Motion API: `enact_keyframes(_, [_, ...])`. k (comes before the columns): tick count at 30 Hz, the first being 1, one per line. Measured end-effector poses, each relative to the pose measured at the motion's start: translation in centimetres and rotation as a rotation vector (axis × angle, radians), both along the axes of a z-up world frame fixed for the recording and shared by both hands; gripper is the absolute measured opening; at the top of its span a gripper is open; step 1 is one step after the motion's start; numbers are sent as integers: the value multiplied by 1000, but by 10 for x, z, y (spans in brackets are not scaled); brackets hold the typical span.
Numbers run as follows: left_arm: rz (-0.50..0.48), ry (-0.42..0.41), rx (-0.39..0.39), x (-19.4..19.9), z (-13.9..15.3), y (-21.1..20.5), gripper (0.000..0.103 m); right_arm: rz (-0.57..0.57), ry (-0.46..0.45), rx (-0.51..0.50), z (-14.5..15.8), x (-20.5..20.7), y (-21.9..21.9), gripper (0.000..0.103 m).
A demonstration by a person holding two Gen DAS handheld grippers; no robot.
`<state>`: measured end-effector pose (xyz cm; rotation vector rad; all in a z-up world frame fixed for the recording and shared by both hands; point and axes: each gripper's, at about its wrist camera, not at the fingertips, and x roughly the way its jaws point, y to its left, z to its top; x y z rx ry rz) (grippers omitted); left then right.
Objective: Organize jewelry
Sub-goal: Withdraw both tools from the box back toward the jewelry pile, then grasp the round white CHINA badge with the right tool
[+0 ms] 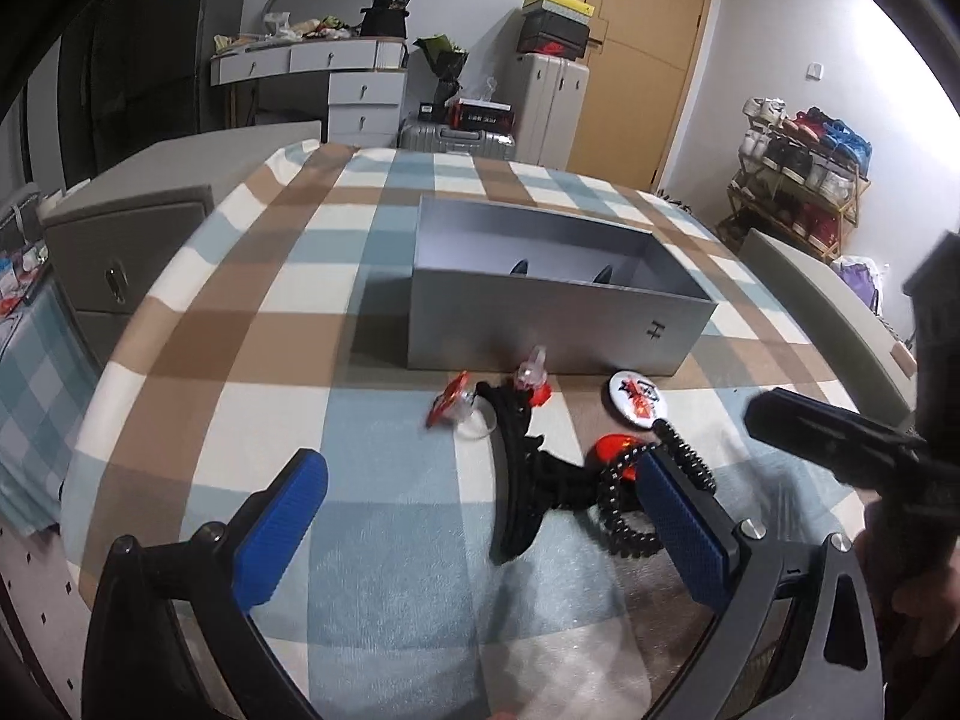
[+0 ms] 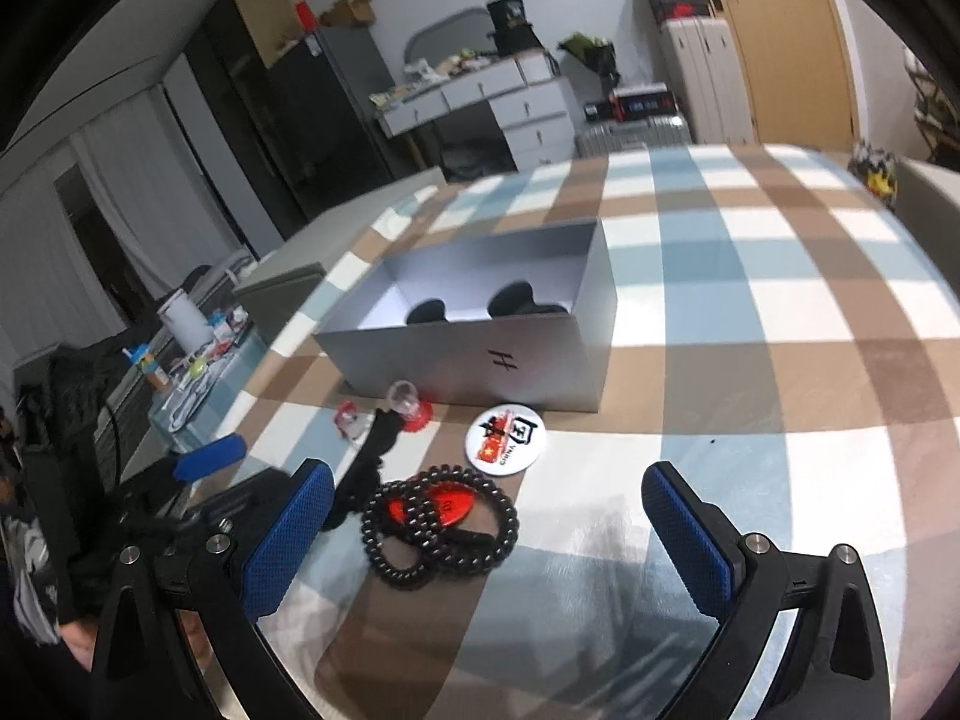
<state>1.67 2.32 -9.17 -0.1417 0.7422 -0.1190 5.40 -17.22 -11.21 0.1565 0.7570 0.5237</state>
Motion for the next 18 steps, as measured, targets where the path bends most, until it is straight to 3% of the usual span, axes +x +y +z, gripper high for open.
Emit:
enact_keyframes(7, [18,5,-7,-2,-3,8,100,4,69,-20,-8,30,14,100])
enact_keyframes(12, [32,20,-16,-1,-7,13,100,-2,86,-54,-10,43,24,91])
enact_keyframes(18, [45,25,-25,0,-9,19,100,-12,93,-152,-15,47,43,71])
